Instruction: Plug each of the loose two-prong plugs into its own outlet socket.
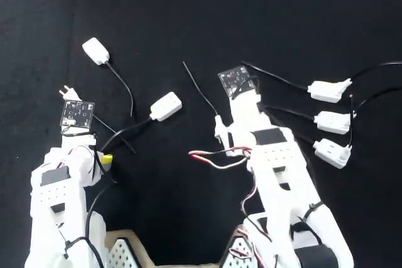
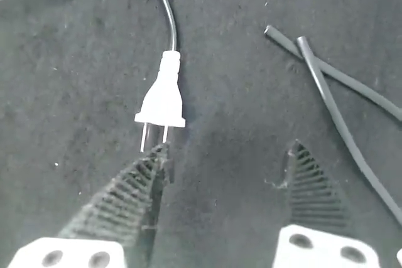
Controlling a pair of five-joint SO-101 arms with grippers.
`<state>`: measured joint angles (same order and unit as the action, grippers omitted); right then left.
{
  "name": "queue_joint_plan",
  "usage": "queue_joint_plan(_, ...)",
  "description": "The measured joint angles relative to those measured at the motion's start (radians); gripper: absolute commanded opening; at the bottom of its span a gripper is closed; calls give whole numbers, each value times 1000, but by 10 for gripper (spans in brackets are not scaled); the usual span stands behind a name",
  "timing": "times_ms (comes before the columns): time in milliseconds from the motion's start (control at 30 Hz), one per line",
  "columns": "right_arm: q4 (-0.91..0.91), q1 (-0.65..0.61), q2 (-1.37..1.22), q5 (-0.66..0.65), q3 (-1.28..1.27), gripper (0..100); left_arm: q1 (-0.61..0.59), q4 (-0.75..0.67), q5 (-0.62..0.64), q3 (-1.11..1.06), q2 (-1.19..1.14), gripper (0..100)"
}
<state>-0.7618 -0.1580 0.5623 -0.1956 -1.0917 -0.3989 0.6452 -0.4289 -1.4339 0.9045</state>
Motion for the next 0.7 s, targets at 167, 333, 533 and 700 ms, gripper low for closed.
queue_joint_plan(167, 29, 0, 0, 0, -21, 276, 0, 0, 29, 0, 0, 299)
queue_joint_plan(333, 29, 0, 0, 0, -21, 276, 0, 0, 40, 0, 0, 299)
queue_joint_plan(533, 29, 0, 0, 0, -21, 276, 0, 8, 41, 0, 0, 299)
queue_joint_plan(700, 29, 0, 0, 0, -21, 276, 0, 9, 46, 0, 0, 299)
